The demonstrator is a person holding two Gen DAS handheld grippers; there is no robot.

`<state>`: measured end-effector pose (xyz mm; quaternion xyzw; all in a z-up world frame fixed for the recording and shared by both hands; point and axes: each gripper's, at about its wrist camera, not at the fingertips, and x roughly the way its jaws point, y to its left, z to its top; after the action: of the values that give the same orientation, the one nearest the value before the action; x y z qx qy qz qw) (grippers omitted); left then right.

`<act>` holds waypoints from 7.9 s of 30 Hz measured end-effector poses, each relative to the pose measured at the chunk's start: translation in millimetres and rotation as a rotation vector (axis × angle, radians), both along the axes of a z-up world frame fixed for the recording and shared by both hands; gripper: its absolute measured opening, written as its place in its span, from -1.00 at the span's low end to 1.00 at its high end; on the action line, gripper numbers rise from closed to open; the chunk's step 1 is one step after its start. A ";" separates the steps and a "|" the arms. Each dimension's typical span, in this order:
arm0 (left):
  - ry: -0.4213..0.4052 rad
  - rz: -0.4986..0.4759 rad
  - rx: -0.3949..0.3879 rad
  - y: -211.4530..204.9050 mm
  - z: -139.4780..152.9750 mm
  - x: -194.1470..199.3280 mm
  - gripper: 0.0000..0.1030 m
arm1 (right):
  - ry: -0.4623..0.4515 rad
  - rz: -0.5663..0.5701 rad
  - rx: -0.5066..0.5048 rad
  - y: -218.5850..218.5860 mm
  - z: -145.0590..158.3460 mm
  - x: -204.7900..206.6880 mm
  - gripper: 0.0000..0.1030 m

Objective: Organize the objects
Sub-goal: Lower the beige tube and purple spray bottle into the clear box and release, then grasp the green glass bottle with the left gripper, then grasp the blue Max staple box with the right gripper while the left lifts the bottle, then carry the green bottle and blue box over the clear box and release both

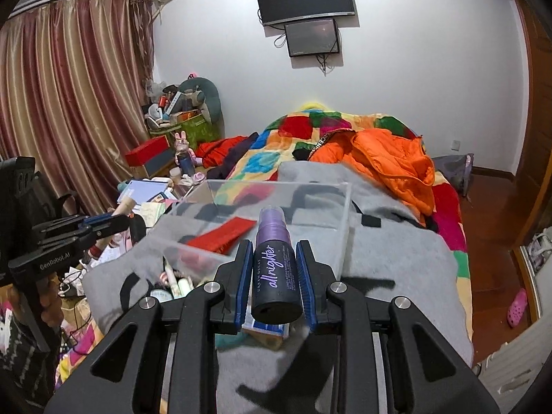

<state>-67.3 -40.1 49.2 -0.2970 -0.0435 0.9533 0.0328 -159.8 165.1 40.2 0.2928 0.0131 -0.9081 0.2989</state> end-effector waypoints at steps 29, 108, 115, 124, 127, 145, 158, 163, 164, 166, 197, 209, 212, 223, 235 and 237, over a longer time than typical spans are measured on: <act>-0.158 -0.062 -0.008 29.5 -37.9 -119.3 -0.72 | -0.129 -0.075 0.119 -49.4 -44.7 -81.2 -0.55; -0.183 -0.093 0.003 29.4 -88.4 21.4 0.12 | -0.246 -0.112 0.089 -19.7 -84.5 -4.3 0.34; -0.181 -0.062 0.012 23.2 -87.1 32.9 0.12 | -0.300 -0.129 0.073 -10.0 -95.7 -10.8 -0.03; -0.159 0.000 0.048 7.4 -78.1 42.5 0.11 | -0.276 -0.134 0.048 -3.2 -96.5 -7.6 -0.16; -0.142 0.012 0.055 5.6 -71.4 43.4 0.11 | -0.271 -0.126 0.049 -2.1 -92.3 -5.1 -0.50; -0.050 -0.011 0.044 17.0 -35.9 32.0 0.11 | -0.212 -0.177 0.145 9.3 -88.3 4.3 -0.44; -0.031 -0.035 0.047 24.9 -26.5 10.9 0.11 | -0.225 -0.146 0.134 -6.4 -86.7 -8.2 -0.08; -0.027 -0.039 0.040 26.4 -24.9 6.3 0.11 | -0.321 -0.163 0.050 8.4 -103.0 -20.7 -0.08; -0.028 -0.041 0.039 27.3 -25.3 5.7 0.11 | -0.331 -0.167 0.039 13.4 -103.9 -20.4 -0.08; -0.032 -0.045 0.039 27.1 -26.6 4.0 0.11 | -0.334 -0.178 0.038 20.1 -104.7 -17.9 -0.08; -0.110 -0.051 -0.026 21.6 -47.7 -6.6 0.12 | -0.175 -0.250 0.092 35.3 -71.8 3.7 -0.52; -0.180 -0.056 0.030 14.8 -68.9 -34.9 0.56 | -0.117 -0.204 0.083 22.2 -50.1 14.6 -0.52; -0.206 -0.074 0.009 24.0 -76.0 -42.9 0.56 | -0.114 -0.195 0.072 20.9 -46.8 12.7 -0.52; -0.201 -0.039 0.022 20.8 -87.3 -35.6 0.24 | -0.073 -0.130 0.045 2.2 -28.1 4.0 -0.52; -0.042 -0.016 0.047 8.1 -28.4 -5.7 0.24 | -0.034 -0.101 0.050 -24.2 -12.0 -23.7 -0.52; -0.013 -0.012 0.036 7.5 -17.4 -7.0 0.24 | -0.025 -0.101 0.052 -28.2 -8.7 -28.2 -0.52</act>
<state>-74.2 -32.6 31.8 -0.3027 -0.0593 0.9502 0.0438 -188.0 136.8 31.5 0.3120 0.0182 -0.9177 0.2451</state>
